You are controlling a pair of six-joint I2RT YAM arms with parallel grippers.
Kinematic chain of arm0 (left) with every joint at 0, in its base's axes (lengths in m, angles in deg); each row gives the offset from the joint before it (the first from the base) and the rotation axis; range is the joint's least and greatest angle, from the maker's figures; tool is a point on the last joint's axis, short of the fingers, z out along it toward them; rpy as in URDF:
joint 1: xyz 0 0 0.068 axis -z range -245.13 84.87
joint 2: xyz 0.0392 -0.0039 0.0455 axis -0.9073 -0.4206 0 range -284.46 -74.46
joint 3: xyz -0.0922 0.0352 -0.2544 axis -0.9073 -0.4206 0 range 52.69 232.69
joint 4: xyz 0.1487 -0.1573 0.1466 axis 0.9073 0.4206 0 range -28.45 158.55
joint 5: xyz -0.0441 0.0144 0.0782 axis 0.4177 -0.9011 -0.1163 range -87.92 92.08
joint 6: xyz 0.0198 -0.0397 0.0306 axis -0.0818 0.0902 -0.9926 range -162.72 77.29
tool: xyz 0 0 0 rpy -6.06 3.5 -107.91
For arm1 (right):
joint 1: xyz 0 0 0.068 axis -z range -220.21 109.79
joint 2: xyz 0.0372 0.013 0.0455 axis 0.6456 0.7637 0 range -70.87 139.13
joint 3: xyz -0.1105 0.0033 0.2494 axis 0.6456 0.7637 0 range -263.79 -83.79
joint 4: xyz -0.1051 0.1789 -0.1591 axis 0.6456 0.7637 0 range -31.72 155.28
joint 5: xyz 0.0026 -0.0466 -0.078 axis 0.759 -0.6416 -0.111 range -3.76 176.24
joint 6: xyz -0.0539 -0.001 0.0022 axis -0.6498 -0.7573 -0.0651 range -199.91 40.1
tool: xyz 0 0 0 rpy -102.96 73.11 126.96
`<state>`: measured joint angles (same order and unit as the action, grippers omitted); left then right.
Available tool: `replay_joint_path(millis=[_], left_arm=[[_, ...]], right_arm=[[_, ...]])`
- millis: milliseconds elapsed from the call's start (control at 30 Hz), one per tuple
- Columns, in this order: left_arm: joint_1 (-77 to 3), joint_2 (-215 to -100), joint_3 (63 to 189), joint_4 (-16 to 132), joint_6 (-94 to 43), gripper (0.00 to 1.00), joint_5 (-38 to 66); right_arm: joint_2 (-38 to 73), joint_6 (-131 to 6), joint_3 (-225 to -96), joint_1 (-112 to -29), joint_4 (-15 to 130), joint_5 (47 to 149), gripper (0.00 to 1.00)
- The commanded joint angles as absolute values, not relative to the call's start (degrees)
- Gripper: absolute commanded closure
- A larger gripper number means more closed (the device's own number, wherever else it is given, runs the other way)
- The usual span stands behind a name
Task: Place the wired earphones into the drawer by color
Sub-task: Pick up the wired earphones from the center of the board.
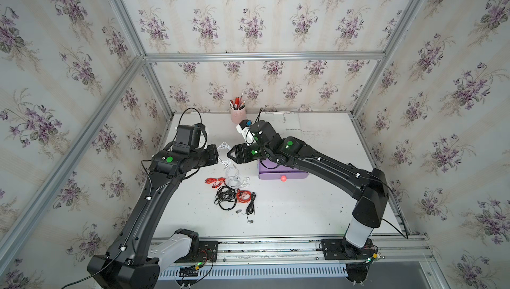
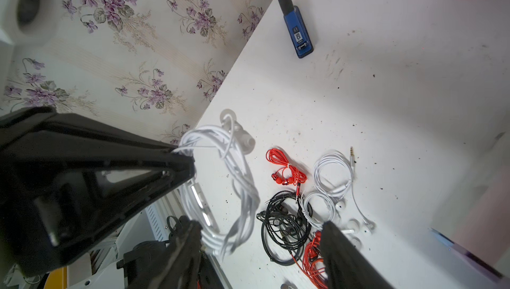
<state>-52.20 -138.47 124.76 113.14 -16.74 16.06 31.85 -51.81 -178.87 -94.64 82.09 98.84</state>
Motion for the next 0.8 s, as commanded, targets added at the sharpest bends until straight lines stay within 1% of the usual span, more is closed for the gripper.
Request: replay_joint_path(millis=[0, 200, 267, 400, 467, 567, 700, 733, 767], left_arm=[[-51.92, -138.36, 124.67, 112.71, -16.52, 0.89, 16.56], [-51.72, -138.18, 123.79, 111.92, -16.44, 0.89, 16.97], [-51.60, -138.10, 123.39, 111.71, -16.26, 0.89, 17.12], [-51.62, -137.61, 122.62, 110.59, -15.84, 0.89, 18.18], [-51.67, -137.27, 122.48, 109.87, -15.73, 0.90, 19.41], [-51.65, -136.48, 122.47, 108.76, -15.40, 0.89, 20.74], [-51.68, -135.60, 122.52, 107.73, -14.93, 0.88, 22.13], [-51.68, -135.40, 122.40, 107.21, -14.94, 0.84, 22.29], [-51.61, -135.13, 122.21, 106.62, -15.03, 0.76, 24.94]], right_arm=[[32.56, -52.14, -178.93, -94.75, 80.07, 99.93, 0.35], [33.46, -52.46, -179.66, -94.75, 79.72, 99.47, 0.49], [33.47, -52.82, -179.93, -94.73, 79.86, 99.51, 0.55], [33.63, -52.92, -180.03, -94.75, 80.23, 99.81, 0.82], [33.71, -52.92, -180.29, -94.74, 80.58, 99.99, 0.92], [33.22, -53.07, -180.10, -94.78, 81.00, 100.06, 0.99], [31.85, -53.18, -179.85, -94.72, 81.46, 99.37, 1.00], [31.48, -53.19, -179.82, -94.78, 81.73, 98.97, 1.00], [30.98, -53.35, -179.94, -94.76, 82.20, 98.45, 1.00]])
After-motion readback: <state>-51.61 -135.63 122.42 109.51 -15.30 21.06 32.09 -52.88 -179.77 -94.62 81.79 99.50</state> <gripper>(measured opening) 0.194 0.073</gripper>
